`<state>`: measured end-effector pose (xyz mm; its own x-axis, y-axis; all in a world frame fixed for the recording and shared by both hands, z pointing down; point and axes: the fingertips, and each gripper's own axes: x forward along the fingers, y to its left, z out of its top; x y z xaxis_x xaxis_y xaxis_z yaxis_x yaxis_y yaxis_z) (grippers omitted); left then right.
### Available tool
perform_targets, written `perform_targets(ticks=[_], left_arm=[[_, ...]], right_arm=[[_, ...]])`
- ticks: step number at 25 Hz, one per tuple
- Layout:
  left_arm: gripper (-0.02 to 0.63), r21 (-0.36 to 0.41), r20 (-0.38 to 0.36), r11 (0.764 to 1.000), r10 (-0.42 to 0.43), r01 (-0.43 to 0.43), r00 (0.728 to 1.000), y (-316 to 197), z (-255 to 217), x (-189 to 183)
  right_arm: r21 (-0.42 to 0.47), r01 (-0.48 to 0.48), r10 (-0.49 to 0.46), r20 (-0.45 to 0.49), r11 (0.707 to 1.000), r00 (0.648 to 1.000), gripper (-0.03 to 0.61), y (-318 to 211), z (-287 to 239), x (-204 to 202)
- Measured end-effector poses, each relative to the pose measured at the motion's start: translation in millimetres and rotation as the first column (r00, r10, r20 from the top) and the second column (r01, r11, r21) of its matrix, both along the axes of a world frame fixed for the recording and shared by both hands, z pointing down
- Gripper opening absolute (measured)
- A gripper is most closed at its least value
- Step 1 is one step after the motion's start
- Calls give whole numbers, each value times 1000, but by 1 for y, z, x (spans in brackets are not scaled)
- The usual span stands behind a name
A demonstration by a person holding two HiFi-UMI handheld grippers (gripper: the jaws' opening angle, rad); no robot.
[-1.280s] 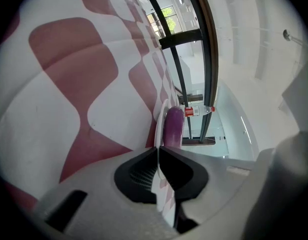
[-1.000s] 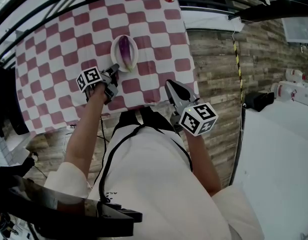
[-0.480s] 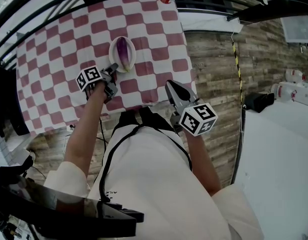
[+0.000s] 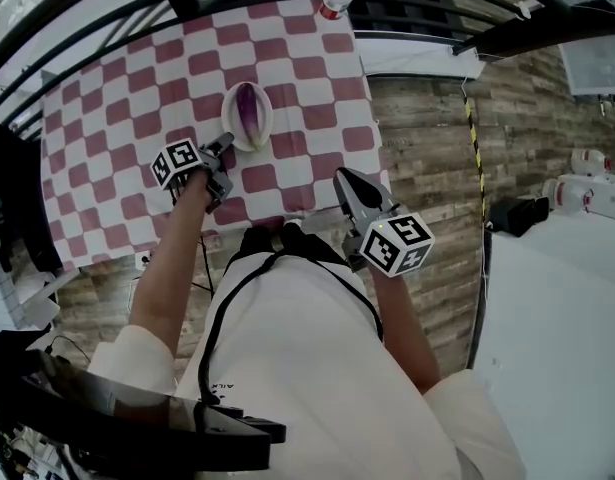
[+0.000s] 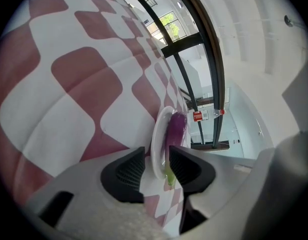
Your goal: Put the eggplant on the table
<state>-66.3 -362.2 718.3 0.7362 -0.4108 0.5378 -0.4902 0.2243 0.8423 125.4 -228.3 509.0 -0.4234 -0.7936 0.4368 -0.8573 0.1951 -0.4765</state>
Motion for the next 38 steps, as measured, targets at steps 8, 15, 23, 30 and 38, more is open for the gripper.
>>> perform_targets(ticks=[8, 15, 23, 30, 38], left_arm=[[138, 51, 23, 998, -26, 25, 999, 9, -23, -18], [86, 127, 55, 992, -23, 16, 998, 19, -46, -30], [67, 182, 92, 983, -8, -9, 996, 35, -65, -36], [55, 260, 124, 964, 13, -46, 992, 42, -95, -40], [27, 355, 132, 934, 2, -49, 991, 43, -140, -41]], right_arm=[[32, 39, -40, 11, 999, 999, 8, 2, -6, -5], [57, 89, -91, 23, 994, 996, 7, -3, -12, -13], [76, 151, -154, 35, 986, 988, 8, -10, -15, -24], [98, 199, -203, 32, 975, 979, 8, -18, -20, -33], [119, 245, -250, 23, 962, 968, 8, -27, -29, -38]])
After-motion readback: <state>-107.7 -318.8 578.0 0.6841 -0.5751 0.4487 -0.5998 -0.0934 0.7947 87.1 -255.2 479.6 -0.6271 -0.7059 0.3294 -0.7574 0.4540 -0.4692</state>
